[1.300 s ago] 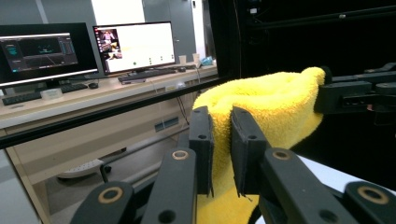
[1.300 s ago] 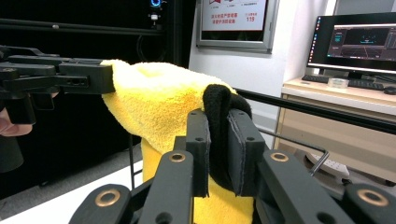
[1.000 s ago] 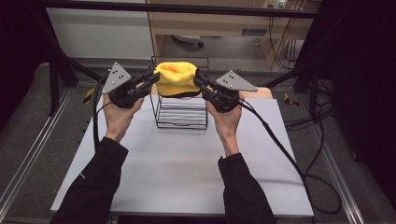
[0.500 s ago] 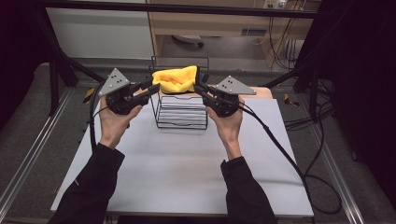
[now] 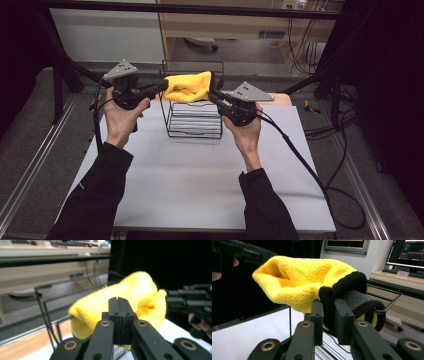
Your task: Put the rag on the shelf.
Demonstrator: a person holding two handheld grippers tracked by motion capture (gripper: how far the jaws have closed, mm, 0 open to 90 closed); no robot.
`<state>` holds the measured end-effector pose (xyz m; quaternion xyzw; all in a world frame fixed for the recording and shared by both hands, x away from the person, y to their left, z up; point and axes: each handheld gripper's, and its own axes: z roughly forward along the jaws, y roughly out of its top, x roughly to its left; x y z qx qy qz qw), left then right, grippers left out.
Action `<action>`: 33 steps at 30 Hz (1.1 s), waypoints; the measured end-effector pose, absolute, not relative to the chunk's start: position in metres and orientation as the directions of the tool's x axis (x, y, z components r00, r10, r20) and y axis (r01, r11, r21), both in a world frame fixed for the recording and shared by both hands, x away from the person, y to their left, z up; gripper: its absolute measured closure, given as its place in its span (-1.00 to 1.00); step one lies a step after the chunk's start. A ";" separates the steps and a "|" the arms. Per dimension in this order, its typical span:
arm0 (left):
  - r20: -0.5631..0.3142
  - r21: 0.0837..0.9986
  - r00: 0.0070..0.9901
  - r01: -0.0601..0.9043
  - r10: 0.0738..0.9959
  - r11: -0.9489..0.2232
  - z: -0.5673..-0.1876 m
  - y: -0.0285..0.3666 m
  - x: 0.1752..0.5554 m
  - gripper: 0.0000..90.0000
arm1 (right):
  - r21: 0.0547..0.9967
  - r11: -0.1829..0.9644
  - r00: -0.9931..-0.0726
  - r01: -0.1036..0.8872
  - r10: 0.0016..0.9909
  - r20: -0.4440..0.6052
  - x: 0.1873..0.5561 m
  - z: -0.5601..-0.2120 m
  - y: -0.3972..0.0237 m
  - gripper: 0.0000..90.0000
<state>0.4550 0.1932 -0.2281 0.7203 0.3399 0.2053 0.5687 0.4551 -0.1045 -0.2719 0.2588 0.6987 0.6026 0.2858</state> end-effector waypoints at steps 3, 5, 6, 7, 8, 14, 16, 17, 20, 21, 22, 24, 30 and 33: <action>-0.074 0.951 0.689 0.267 0.721 -0.157 -0.238 0.189 0.456 0.99 | 0.989 0.138 -0.709 0.045 0.703 -0.066 0.454 -0.271 -0.106 0.52; -0.066 0.948 0.688 0.269 0.723 -0.170 -0.244 0.187 0.458 0.99 | 0.989 0.140 -0.715 0.049 0.696 -0.063 0.452 -0.269 -0.107 0.34; -0.061 0.945 0.688 0.272 0.723 -0.180 -0.247 0.187 0.459 0.99 | 0.989 0.135 -0.718 0.054 0.693 -0.056 0.451 -0.268 -0.108 0.19; -0.053 0.943 0.686 0.273 0.726 -0.190 -0.249 0.186 0.460 0.99 | 0.990 0.128 -0.720 0.064 0.692 -0.043 0.450 -0.266 -0.109 0.06; -0.047 0.941 0.685 0.276 0.727 -0.199 -0.252 0.185 0.461 0.99 | 0.990 0.124 -0.720 0.059 0.693 -0.044 0.449 -0.265 -0.110 -0.01; 0.007 0.925 0.684 0.272 0.729 -0.265 -0.266 0.177 0.467 0.99 | 0.998 0.053 -0.736 0.040 0.677 -0.006 0.446 -0.248 -0.119 0.23; 0.017 0.923 0.683 0.270 0.730 -0.274 -0.270 0.175 0.468 0.99 | 0.996 0.060 -0.744 0.063 0.668 0.007 0.449 -0.244 -0.117 0.58; 0.020 0.922 0.681 0.270 0.732 -0.277 -0.271 0.175 0.469 0.99 | 0.995 0.065 -0.748 0.081 0.663 0.018 0.453 -0.243 -0.115 0.72; 0.033 0.918 0.679 0.270 0.733 -0.291 -0.273 0.174 0.471 1.00 | 0.985 0.091 -0.759 0.146 0.649 0.052 0.464 -0.247 -0.106 0.99; 0.037 0.917 0.678 0.270 0.734 -0.295 -0.274 0.174 0.471 0.99 | 0.981 0.106 -0.758 0.165 0.650 0.057 0.467 -0.250 -0.103 1.00; 0.039 0.916 0.677 0.269 0.735 -0.297 -0.274 0.174 0.471 0.99 | 0.975 0.123 -0.752 0.183 0.656 0.058 0.469 -0.253 -0.101 1.00; 0.042 0.916 0.675 0.268 0.737 -0.298 -0.275 0.174 0.472 0.99 | 0.962 0.174 -0.740 0.209 0.671 0.040 0.473 -0.261 -0.097 1.00; 0.033 0.916 0.670 0.276 0.742 -0.290 -0.284 0.174 0.476 0.99 | 0.940 0.190 -0.704 0.285 0.707 0.071 0.484 -0.281 -0.100 1.00; 0.029 0.916 0.666 0.280 0.745 -0.286 -0.287 0.174 0.478 0.99 | 0.934 0.201 -0.700 0.294 0.711 0.067 0.488 -0.286 -0.100 0.98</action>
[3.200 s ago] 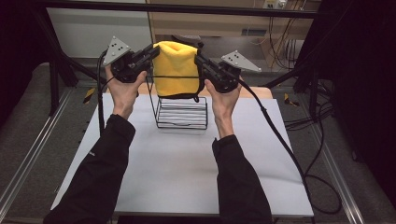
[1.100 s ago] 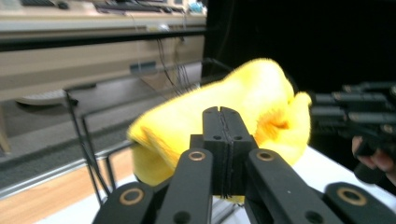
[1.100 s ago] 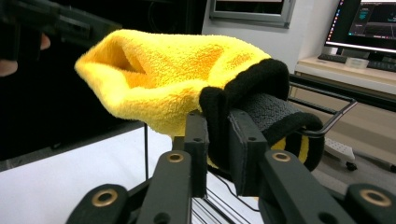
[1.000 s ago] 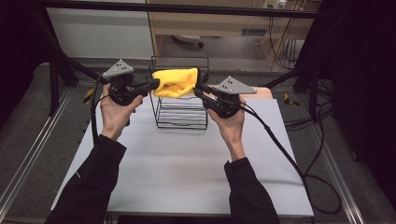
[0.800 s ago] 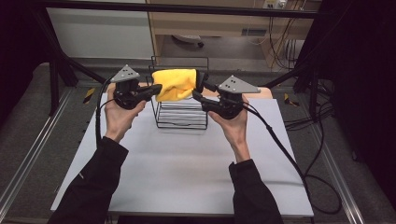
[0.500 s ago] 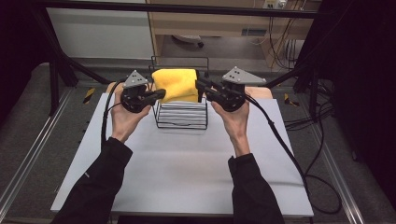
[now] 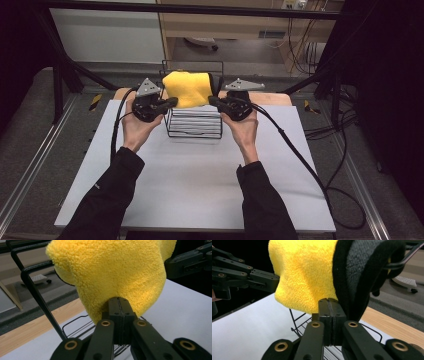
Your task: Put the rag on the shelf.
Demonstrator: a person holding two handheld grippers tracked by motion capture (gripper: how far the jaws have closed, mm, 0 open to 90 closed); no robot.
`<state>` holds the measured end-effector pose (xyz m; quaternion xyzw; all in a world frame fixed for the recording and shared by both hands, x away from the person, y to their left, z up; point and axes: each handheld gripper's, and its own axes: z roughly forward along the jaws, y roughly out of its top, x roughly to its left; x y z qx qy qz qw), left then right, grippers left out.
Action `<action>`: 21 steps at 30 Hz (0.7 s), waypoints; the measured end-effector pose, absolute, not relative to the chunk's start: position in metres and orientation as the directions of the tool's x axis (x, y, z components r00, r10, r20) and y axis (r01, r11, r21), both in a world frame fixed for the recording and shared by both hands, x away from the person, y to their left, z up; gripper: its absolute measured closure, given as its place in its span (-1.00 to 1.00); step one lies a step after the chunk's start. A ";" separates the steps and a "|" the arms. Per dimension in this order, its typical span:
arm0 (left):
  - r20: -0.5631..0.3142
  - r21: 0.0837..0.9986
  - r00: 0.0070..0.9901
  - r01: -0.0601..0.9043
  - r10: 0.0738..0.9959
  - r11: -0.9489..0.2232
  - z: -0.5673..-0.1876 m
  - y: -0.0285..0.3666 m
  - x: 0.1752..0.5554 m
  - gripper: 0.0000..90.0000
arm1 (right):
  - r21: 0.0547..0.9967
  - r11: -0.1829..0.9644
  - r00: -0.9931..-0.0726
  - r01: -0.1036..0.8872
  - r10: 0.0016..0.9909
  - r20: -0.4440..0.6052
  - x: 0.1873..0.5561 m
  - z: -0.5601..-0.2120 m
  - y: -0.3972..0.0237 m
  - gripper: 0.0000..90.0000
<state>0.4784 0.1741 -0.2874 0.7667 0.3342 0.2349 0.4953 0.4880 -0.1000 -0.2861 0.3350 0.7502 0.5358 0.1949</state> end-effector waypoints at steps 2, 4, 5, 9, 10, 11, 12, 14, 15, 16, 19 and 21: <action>0.025 0.917 0.667 0.280 0.744 -0.282 -0.288 0.175 0.479 0.99 | 0.934 0.203 -0.705 0.294 0.706 0.069 0.488 -0.287 -0.100 0.93; 0.019 0.918 0.672 0.282 0.740 -0.280 -0.288 0.176 0.477 0.99 | 0.937 0.199 -0.712 0.288 0.699 0.070 0.486 -0.285 -0.100 0.85; 0.015 0.919 0.673 0.281 0.739 -0.274 -0.288 0.177 0.476 0.99 | 0.938 0.198 -0.718 0.285 0.693 0.071 0.484 -0.284 -0.101 0.80; -0.004 0.926 0.674 0.282 0.739 -0.251 -0.284 0.183 0.471 0.90 | 0.947 0.180 -0.734 0.266 0.675 0.078 0.474 -0.277 -0.106 0.61; -0.005 0.927 0.672 0.280 0.740 -0.248 -0.283 0.185 0.470 0.87 | 0.949 0.174 -0.735 0.264 0.673 0.081 0.471 -0.275 -0.108 0.56; -0.004 0.928 0.670 0.280 0.742 -0.247 -0.283 0.186 0.469 0.85 | 0.950 0.172 -0.736 0.262 0.672 0.082 0.469 -0.273 -0.109 0.52; -0.004 0.928 0.669 0.279 0.743 -0.246 -0.282 0.187 0.467 0.81 | 0.951 0.170 -0.736 0.257 0.673 0.078 0.466 -0.272 -0.112 0.48; -0.010 0.928 0.669 0.283 0.744 -0.242 -0.281 0.189 0.465 0.73 | 0.954 0.165 -0.733 0.251 0.676 0.076 0.462 -0.269 -0.118 0.37; -0.009 0.928 0.668 0.282 0.744 -0.242 -0.281 0.191 0.463 0.70 | 0.954 0.159 -0.734 0.255 0.674 0.084 0.461 -0.269 -0.121 0.33; -0.011 0.928 0.668 0.284 0.744 -0.241 -0.281 0.192 0.462 0.67 | 0.954 0.151 -0.730 0.260 0.677 0.092 0.459 -0.268 -0.124 0.27; -0.008 0.922 0.669 0.293 0.743 -0.254 -0.282 0.194 0.459 0.54 | 0.952 0.148 -0.719 0.269 0.689 0.096 0.456 -0.268 -0.133 0.16; -0.001 0.915 0.674 0.298 0.739 -0.271 -0.285 0.196 0.457 0.43 | 0.950 0.134 -0.718 0.283 0.686 0.117 0.454 -0.269 -0.138 0.04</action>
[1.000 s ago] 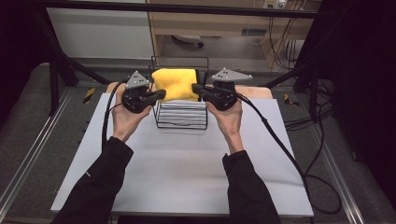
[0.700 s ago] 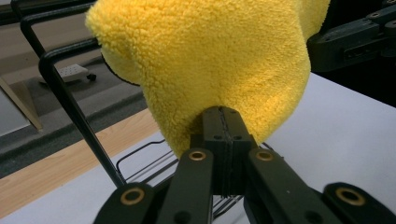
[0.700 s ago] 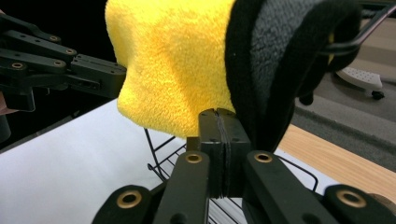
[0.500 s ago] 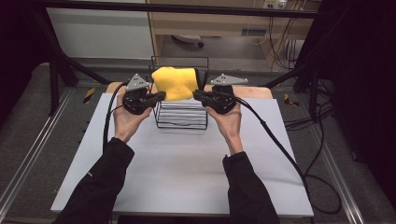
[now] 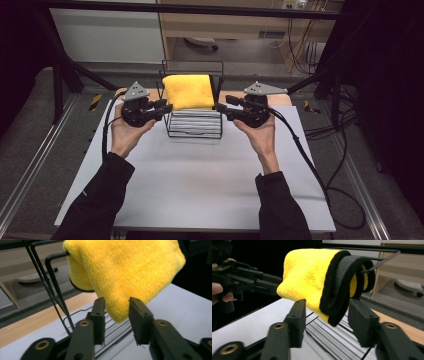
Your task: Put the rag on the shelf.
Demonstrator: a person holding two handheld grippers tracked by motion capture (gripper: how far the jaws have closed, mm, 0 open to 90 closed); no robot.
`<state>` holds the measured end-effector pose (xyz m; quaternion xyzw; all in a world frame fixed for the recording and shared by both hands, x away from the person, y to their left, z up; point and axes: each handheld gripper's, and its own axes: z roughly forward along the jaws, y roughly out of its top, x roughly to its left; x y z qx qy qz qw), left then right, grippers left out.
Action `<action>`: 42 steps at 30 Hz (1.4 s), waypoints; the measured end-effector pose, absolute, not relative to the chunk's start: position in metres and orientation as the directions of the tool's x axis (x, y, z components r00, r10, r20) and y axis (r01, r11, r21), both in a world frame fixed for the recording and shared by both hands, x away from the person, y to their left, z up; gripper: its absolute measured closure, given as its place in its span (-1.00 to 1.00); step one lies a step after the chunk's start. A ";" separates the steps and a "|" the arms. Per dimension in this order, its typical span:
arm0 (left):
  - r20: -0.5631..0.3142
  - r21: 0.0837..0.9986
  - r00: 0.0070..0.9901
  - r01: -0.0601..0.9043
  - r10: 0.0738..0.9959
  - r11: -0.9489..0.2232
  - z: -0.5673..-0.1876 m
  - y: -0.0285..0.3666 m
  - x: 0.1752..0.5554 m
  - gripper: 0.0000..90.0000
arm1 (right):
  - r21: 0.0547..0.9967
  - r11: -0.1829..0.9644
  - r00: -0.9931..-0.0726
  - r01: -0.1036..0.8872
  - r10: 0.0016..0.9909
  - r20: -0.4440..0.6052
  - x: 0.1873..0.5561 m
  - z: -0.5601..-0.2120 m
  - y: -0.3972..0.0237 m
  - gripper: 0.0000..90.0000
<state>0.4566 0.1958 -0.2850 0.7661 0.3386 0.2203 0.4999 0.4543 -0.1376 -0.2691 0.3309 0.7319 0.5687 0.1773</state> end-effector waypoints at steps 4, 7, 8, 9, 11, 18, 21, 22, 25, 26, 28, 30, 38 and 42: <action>0.007 0.909 0.682 0.300 0.731 -0.288 -0.297 0.201 0.450 0.22 | 0.943 0.130 -0.716 0.308 0.684 0.139 0.451 -0.273 -0.147 -0.18; 0.011 0.903 0.689 0.305 0.725 -0.303 -0.309 0.205 0.445 0.08 | 0.939 0.124 -0.715 0.320 0.682 0.154 0.447 -0.277 -0.154 -0.33; 0.004 0.903 0.690 0.309 0.724 -0.299 -0.314 0.207 0.444 0.02 | 0.938 0.127 -0.714 0.321 0.683 0.152 0.446 -0.279 -0.156 -0.39; -0.003 0.904 0.691 0.312 0.723 -0.294 -0.318 0.209 0.443 -0.04 | 0.938 0.135 -0.711 0.319 0.688 0.143 0.445 -0.281 -0.158 -0.45; -0.010 0.896 0.687 0.329 0.727 -0.298 -0.325 0.212 0.440 -0.17 | 0.935 0.150 -0.702 0.320 0.701 0.128 0.442 -0.284 -0.162 -0.57; -0.026 0.886 0.679 0.356 0.733 -0.299 -0.346 0.224 0.430 -0.64 | 0.910 0.196 -0.687 0.366 0.717 0.121 0.436 -0.300 -0.172 -0.84; -0.034 0.878 0.678 0.371 0.734 -0.301 -0.355 0.229 0.425 -0.75 | 0.895 0.216 -0.678 0.390 0.725 0.120 0.434 -0.310 -0.175 -0.92; -0.036 0.874 0.679 0.377 0.734 -0.306 -0.358 0.231 0.424 -0.78 | 0.889 0.223 -0.677 0.399 0.726 0.122 0.433 -0.314 -0.176 -0.94; -0.058 0.874 0.669 0.393 0.741 -0.286 -0.368 0.237 0.419 -0.81 | 0.876 0.234 -0.678 0.422 0.723 0.133 0.431 -0.325 -0.179 -0.98; -0.060 0.873 0.667 0.397 0.743 -0.285 -0.371 0.239 0.417 -0.83 | 0.874 0.239 -0.680 0.423 0.721 0.133 0.429 -0.329 -0.180 -0.98; -0.062 0.869 0.666 0.403 0.744 -0.288 -0.378 0.243 0.413 -0.84 | 0.869 0.240 -0.682 0.433 0.718 0.141 0.427 -0.338 -0.183 -0.99; -0.052 0.864 0.670 0.402 0.741 -0.304 -0.385 0.247 0.409 -0.85 | 0.863 0.236 -0.680 0.447 0.717 0.155 0.425 -0.347 -0.185 -0.99; -0.042 0.849 0.681 0.410 0.731 -0.332 -0.405 0.254 0.395 -0.87 | 0.829 0.257 -0.691 0.496 0.696 0.197 0.414 -0.385 -0.198 -0.99; -0.032 0.839 0.682 0.416 0.731 -0.351 -0.414 0.256 0.391 -0.87 | 0.819 0.275 -0.698 0.504 0.688 0.199 0.407 -0.400 -0.205 -0.99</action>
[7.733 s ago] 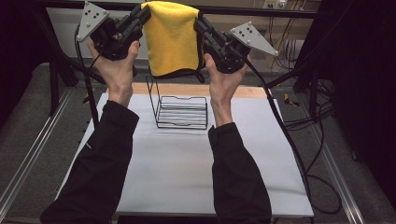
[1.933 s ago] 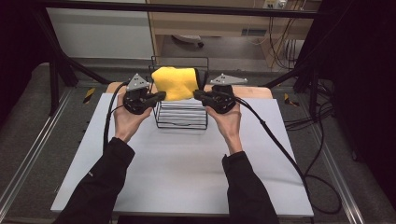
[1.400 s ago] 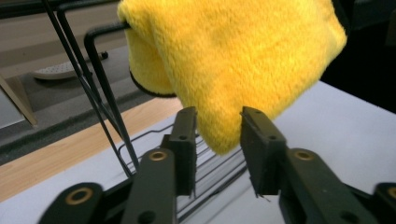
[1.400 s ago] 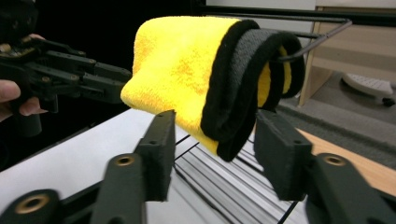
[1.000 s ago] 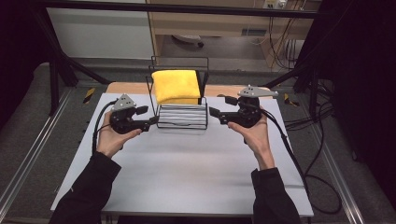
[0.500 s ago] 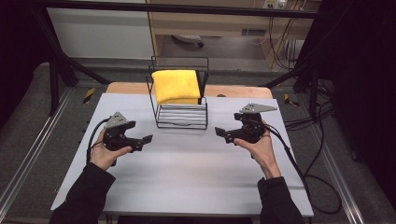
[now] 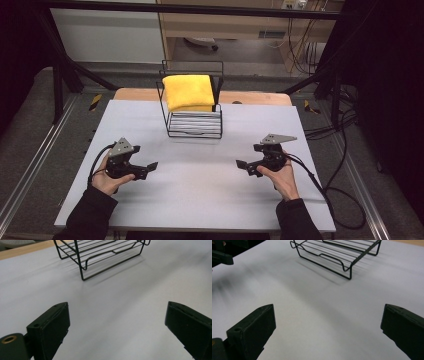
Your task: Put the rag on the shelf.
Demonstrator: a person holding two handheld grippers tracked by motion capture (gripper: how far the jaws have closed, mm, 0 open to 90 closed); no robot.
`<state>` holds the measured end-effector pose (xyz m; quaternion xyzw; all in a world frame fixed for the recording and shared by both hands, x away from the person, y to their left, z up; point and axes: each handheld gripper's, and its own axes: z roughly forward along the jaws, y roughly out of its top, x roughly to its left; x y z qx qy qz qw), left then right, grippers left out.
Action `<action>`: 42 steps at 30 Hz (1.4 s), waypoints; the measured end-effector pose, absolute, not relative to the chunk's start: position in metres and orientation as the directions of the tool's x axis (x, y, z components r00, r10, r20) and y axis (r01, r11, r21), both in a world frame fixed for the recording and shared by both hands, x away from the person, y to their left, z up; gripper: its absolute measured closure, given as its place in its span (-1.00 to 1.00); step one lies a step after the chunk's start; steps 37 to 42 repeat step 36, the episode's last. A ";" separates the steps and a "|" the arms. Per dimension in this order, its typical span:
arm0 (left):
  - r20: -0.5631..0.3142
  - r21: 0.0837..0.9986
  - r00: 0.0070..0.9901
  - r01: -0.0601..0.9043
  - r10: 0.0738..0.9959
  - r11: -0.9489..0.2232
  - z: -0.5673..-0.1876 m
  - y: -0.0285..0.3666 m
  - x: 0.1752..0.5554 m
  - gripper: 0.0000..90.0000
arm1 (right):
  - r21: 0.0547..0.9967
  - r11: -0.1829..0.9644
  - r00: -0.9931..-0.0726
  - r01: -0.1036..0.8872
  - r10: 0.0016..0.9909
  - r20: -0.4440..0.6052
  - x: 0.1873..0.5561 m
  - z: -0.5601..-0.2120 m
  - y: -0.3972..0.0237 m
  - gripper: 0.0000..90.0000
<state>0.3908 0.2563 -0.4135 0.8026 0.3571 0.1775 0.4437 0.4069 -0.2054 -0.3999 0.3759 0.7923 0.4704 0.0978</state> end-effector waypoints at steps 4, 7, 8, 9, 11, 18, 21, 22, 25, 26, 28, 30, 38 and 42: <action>-0.020 0.828 0.684 0.420 0.729 -0.371 -0.421 0.259 0.386 -0.87 | 0.811 0.283 -0.702 0.512 0.683 0.204 0.398 -0.414 -0.216 -0.99; -0.010 0.824 0.688 0.417 0.726 -0.384 -0.425 0.260 0.382 -0.87 | 0.800 0.289 -0.698 0.526 0.684 0.212 0.392 -0.422 -0.226 -0.99; -0.008 0.822 0.691 0.417 0.723 -0.388 -0.426 0.261 0.380 -0.87 | 0.798 0.292 -0.697 0.527 0.686 0.208 0.390 -0.424 -0.228 -0.99; -0.004 0.820 0.693 0.415 0.721 -0.394 -0.427 0.261 0.379 -0.87 | 0.795 0.296 -0.698 0.529 0.684 0.210 0.387 -0.425 -0.231 -0.99; 0.006 0.817 0.695 0.411 0.719 -0.404 -0.429 0.262 0.376 -0.87 | 0.794 0.302 -0.703 0.527 0.679 0.209 0.383 -0.428 -0.237 -0.99; 0.016 0.811 0.687 0.416 0.726 -0.411 -0.434 0.268 0.366 -0.87 | 0.785 0.300 -0.684 0.542 0.700 0.204 0.369 -0.439 -0.258 -0.99; 0.014 0.812 0.682 0.420 0.732 -0.406 -0.437 0.272 0.364 -0.87 | 0.789 0.283 -0.672 0.546 0.710 0.210 0.365 -0.443 -0.266 -0.99; 0.014 0.812 0.682 0.420 0.732 -0.406 -0.437 0.272 0.364 -0.87 | 0.789 0.277 -0.667 0.549 0.714 0.213 0.364 -0.445 -0.268 -0.99; 0.019 0.813 0.681 0.416 0.732 -0.408 -0.440 0.275 0.361 -0.87 | 0.788 0.268 -0.657 0.555 0.722 0.216 0.360 -0.446 -0.272 -0.99; 0.023 0.812 0.682 0.414 0.731 -0.411 -0.441 0.275 0.360 -0.87 | 0.790 0.270 -0.659 0.551 0.721 0.213 0.360 -0.446 -0.272 -0.99; 0.015 0.813 0.679 0.419 0.734 -0.405 -0.442 0.276 0.360 -0.87 | 0.791 0.269 -0.660 0.550 0.721 0.213 0.358 -0.446 -0.272 -0.99; 0.013 0.813 0.680 0.419 0.733 -0.403 -0.442 0.277 0.360 -0.88 | 0.792 0.272 -0.663 0.547 0.718 0.211 0.358 -0.447 -0.271 -0.99; 0.016 0.810 0.682 0.420 0.731 -0.410 -0.444 0.276 0.360 -0.87 | 0.790 0.267 -0.658 0.552 0.722 0.216 0.357 -0.447 -0.272 -0.99; 0.016 0.810 0.682 0.420 0.731 -0.410 -0.444 0.276 0.360 -0.87 | 0.790 0.267 -0.658 0.552 0.722 0.216 0.357 -0.447 -0.272 -0.99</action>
